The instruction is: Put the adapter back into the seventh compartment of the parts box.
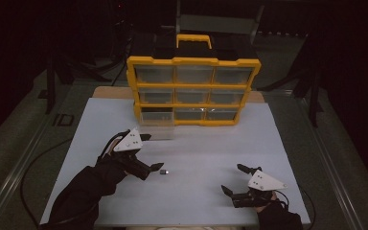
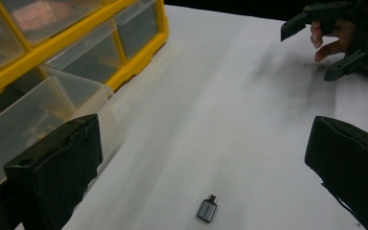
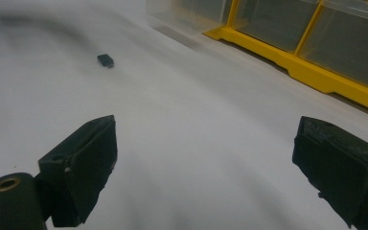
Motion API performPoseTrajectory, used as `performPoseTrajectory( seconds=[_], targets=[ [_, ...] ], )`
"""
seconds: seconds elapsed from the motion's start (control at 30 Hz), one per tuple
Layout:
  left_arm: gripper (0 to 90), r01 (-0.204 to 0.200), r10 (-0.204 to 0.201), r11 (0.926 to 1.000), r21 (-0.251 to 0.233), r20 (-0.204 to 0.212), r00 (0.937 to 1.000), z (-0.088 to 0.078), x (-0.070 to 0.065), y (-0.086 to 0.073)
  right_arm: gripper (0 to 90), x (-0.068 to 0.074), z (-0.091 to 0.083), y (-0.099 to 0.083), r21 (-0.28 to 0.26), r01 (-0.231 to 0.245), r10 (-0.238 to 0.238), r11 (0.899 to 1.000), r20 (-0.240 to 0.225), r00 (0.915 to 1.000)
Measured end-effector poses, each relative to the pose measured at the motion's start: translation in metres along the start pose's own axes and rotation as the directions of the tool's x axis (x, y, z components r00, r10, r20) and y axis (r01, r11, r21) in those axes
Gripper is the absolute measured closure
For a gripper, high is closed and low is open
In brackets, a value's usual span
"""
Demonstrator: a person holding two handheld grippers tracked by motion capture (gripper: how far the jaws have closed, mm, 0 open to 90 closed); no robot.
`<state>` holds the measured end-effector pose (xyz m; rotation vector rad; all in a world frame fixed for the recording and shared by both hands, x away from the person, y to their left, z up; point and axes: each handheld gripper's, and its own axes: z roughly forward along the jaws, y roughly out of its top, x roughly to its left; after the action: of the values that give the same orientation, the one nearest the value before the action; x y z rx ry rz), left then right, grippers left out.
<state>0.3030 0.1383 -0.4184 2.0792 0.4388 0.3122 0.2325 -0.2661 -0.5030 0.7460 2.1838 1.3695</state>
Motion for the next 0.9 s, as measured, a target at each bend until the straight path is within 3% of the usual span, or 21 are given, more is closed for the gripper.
performPoseTrajectory(
  seconds=[0.37, 0.9],
  targets=[
    [0.0, -0.011, 0.010, 0.9996, 0.025, 0.047, 0.9989, 0.022, -0.004, -0.012, 8.2, 0.001, 0.000, 0.000, 0.003, 0.003, -0.003, 1.000, 0.001, 1.0000],
    [0.0, 0.006, -0.014, 0.9967, 0.081, 0.093, 0.9956, 0.044, -0.003, -0.034, 8.2, 0.001, 0.001, 0.000, 0.005, 0.013, -0.013, 1.000, -0.001, 0.9999]
  ],
)
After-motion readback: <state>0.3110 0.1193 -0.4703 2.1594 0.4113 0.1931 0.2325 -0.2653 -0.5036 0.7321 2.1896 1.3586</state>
